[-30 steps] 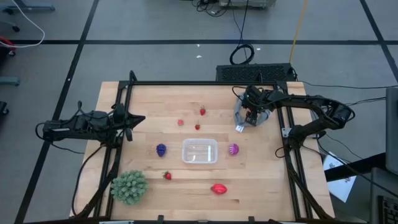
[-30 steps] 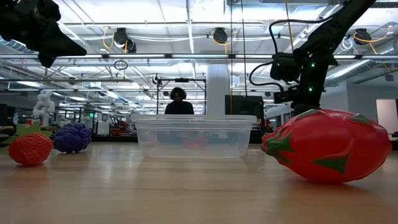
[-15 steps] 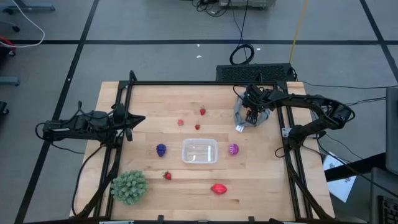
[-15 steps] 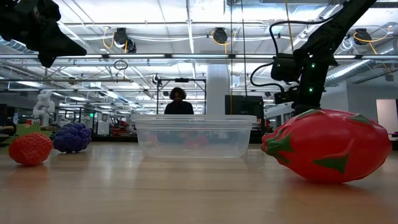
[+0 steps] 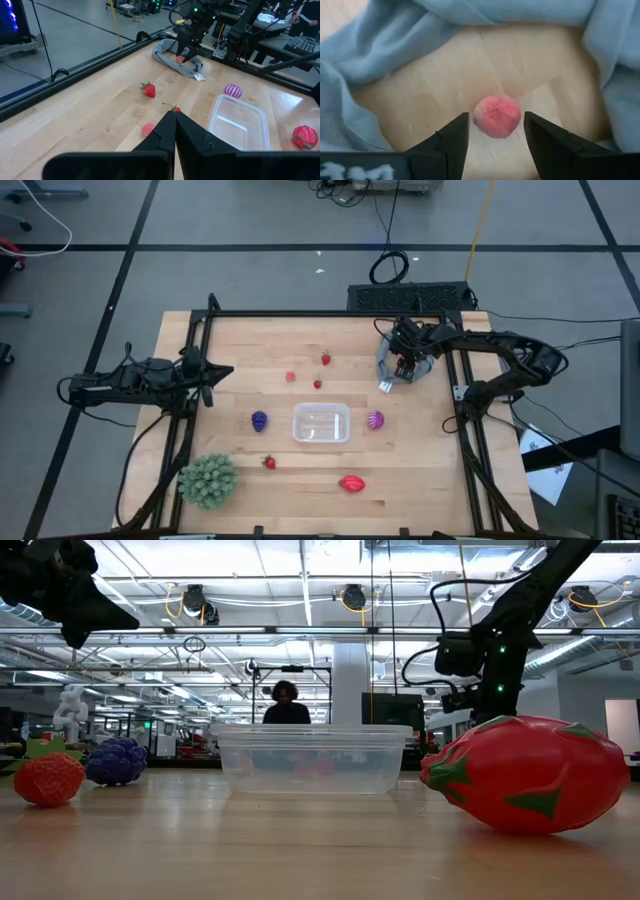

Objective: Pick and placing Produce into tupperware
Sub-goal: Put the right peach into the bin

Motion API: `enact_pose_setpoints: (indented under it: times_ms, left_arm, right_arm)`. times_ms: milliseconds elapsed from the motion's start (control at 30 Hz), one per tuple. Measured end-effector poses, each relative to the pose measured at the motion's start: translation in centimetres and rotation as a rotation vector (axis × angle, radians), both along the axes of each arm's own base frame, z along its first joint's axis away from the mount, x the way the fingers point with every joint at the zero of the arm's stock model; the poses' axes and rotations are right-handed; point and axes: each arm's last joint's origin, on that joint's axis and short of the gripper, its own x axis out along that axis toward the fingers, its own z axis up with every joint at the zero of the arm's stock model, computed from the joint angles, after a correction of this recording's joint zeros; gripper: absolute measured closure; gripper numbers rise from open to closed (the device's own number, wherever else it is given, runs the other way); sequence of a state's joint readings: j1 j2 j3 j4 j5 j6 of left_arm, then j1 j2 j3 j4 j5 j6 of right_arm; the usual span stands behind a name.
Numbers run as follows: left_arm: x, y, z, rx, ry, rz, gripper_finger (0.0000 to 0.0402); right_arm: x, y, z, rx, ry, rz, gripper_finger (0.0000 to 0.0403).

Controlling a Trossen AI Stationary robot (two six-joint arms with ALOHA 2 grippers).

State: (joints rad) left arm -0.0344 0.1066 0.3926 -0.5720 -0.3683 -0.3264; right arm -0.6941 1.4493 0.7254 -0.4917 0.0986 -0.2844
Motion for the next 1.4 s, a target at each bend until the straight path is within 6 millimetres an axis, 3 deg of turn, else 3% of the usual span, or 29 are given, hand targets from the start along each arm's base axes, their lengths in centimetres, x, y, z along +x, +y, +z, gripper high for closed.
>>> enact_pose_setpoints:
  times_ms: [200,600,1400]
  left_arm:
    - [0.00,0.00,-0.01,0.000,0.001,0.000,0.0392]
    - [0.00,0.00,-0.02,0.002,0.002,0.000,0.0392]
    - [0.00,0.00,-0.02,0.004,0.003,-0.001,0.0392]
  right_arm:
    - [0.39,-0.31,-1.07,0.017,0.028,0.022,0.0225]
    - [0.35,-0.48,-0.44,-0.021,-0.013,0.020,0.0226]
    - [0.30,-0.46,-0.40,-0.024,-0.006,0.015,0.0278]
